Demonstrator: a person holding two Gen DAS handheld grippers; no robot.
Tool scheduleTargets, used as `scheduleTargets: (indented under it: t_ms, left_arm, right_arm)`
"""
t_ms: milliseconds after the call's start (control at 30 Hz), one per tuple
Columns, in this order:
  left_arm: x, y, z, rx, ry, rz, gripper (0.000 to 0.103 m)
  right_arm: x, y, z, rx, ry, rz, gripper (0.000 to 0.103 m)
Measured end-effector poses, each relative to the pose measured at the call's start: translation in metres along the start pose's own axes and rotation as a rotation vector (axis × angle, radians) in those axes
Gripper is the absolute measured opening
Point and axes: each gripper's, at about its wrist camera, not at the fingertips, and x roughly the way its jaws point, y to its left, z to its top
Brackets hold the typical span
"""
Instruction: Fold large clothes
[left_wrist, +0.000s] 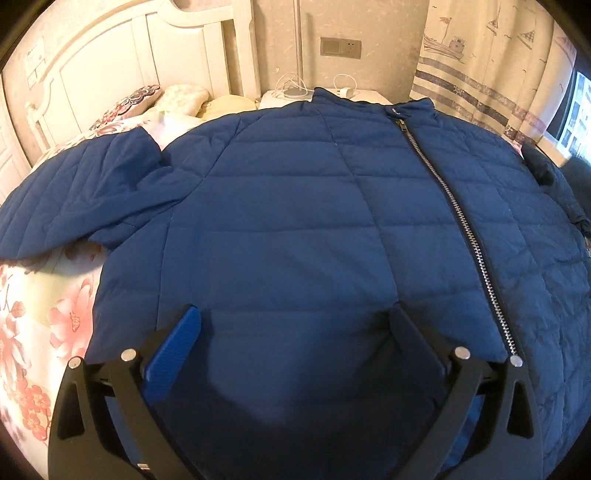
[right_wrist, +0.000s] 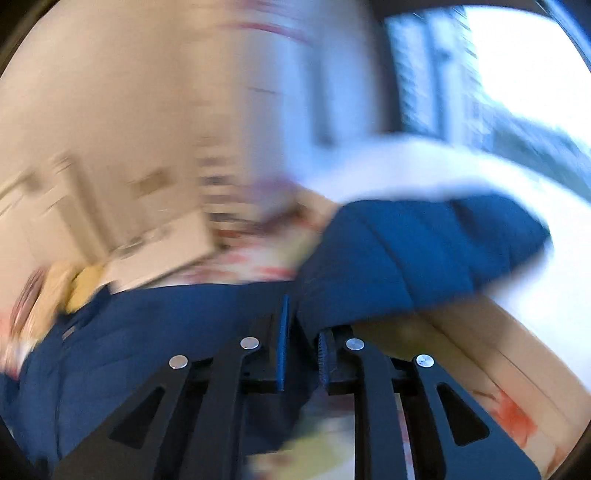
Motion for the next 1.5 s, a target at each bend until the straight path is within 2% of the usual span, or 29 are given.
scheduleTargets:
  t_ms: [67, 133, 167, 233, 267, 300, 333, 367, 400, 500, 567, 633, 667, 733, 800, 900, 967, 1033, 1067, 1100, 1167, 1233, 1333, 1400, 1433, 1467, 1500]
  left_arm:
    - [0.000, 0.000, 0.000, -0.001, 0.000, -0.001, 0.101]
    - [0.000, 0.000, 0.000, 0.000, 0.000, 0.000, 0.101]
    - [0.000, 0.000, 0.000, 0.000, -0.001, 0.000, 0.101]
    - [0.000, 0.000, 0.000, 0.000, -0.001, 0.000, 0.101]
    - [0.000, 0.001, 0.000, 0.000, -0.001, 0.000, 0.101]
    - [0.000, 0.001, 0.000, 0.000, -0.001, 0.000, 0.101]
    - [0.000, 0.001, 0.000, 0.000, -0.002, 0.000, 0.101]
    - [0.000, 0.001, 0.000, 0.000, -0.002, -0.001, 0.101]
    - [-0.001, 0.001, -0.001, -0.001, -0.002, -0.002, 0.101]
    - [-0.001, 0.001, 0.000, -0.002, -0.002, -0.003, 0.101]
    - [-0.001, 0.001, -0.001, -0.003, -0.003, -0.004, 0.101]
    - [-0.001, 0.002, -0.001, -0.004, -0.004, -0.007, 0.101]
    - [-0.001, 0.002, -0.001, -0.004, -0.005, -0.008, 0.101]
    - [-0.001, 0.001, -0.001, -0.003, -0.005, -0.006, 0.101]
    - [-0.002, 0.002, -0.001, -0.003, -0.005, -0.007, 0.101]
    - [-0.002, 0.002, -0.002, -0.003, -0.006, -0.007, 0.101]
    - [-0.001, 0.002, -0.001, -0.004, -0.006, -0.008, 0.101]
    - [-0.001, 0.002, -0.001, -0.003, -0.005, -0.007, 0.101]
    - [-0.001, 0.002, -0.001, -0.003, -0.005, -0.007, 0.101]
    - [-0.001, 0.002, -0.002, -0.003, -0.006, -0.007, 0.101]
    - [-0.001, 0.002, -0.001, -0.003, -0.005, -0.007, 0.101]
    - [-0.001, 0.002, -0.002, -0.003, -0.006, -0.007, 0.101]
    - [-0.001, 0.002, -0.002, -0.003, -0.006, -0.007, 0.101]
    - [-0.001, 0.002, -0.002, -0.003, -0.006, -0.008, 0.101]
    - [-0.001, 0.002, -0.001, -0.004, -0.006, -0.008, 0.101]
    - [-0.001, 0.002, -0.001, -0.003, -0.006, -0.008, 0.101]
    - [-0.001, 0.002, -0.002, -0.003, -0.006, -0.007, 0.101]
  right_arm:
    - [-0.012, 0.051, -0.002, -0.134, -0.013, 0.112, 0.016]
    - [-0.013, 0.103, -0.016, -0.286, 0.031, 0.222, 0.016]
    - [-0.010, 0.124, -0.025, -0.360, 0.057, 0.236, 0.016]
    - [0.004, 0.165, -0.055, -0.544, 0.151, 0.209, 0.022]
    - [0.019, 0.181, -0.074, -0.626, 0.248, 0.190, 0.039]
    - [0.034, 0.186, -0.091, -0.665, 0.334, 0.173, 0.061]
    - [0.038, 0.183, -0.099, -0.658, 0.326, 0.157, 0.064]
    - [0.034, 0.178, -0.100, -0.628, 0.317, 0.165, 0.070]
    - [0.034, 0.169, -0.095, -0.588, 0.350, 0.176, 0.074]
    - [0.018, 0.138, -0.078, -0.450, 0.402, 0.248, 0.075]
    - [-0.014, 0.107, -0.071, -0.310, 0.387, 0.319, 0.080]
    - [-0.033, 0.063, -0.063, -0.144, 0.338, 0.326, 0.083]
    - [-0.033, 0.049, -0.059, -0.081, 0.326, 0.312, 0.083]
    - [-0.027, -0.001, -0.058, 0.126, 0.335, 0.287, 0.083]
    - [-0.010, -0.038, -0.063, 0.297, 0.394, 0.308, 0.083]
    - [0.014, -0.072, -0.071, 0.501, 0.429, 0.350, 0.081]
    - [0.029, -0.081, -0.066, 0.587, 0.404, 0.343, 0.075]
    - [0.037, -0.079, -0.062, 0.605, 0.369, 0.301, 0.060]
    - [0.038, -0.073, -0.056, 0.593, 0.341, 0.301, 0.040]
    - [0.037, -0.059, -0.049, 0.551, 0.304, 0.295, 0.031]
    - [0.019, -0.018, -0.028, 0.346, 0.173, 0.236, 0.029]
    - [-0.010, 0.035, -0.015, 0.115, 0.058, 0.247, 0.028]
    - [-0.036, 0.115, -0.021, -0.194, 0.011, 0.316, 0.028]
    - [-0.030, 0.157, -0.035, -0.353, 0.076, 0.360, 0.033]
    - [-0.025, 0.177, -0.048, -0.427, 0.133, 0.385, 0.040]
    - [-0.017, 0.195, -0.064, -0.492, 0.183, 0.388, 0.063]
    - [-0.015, 0.204, -0.078, -0.539, 0.210, 0.380, 0.080]
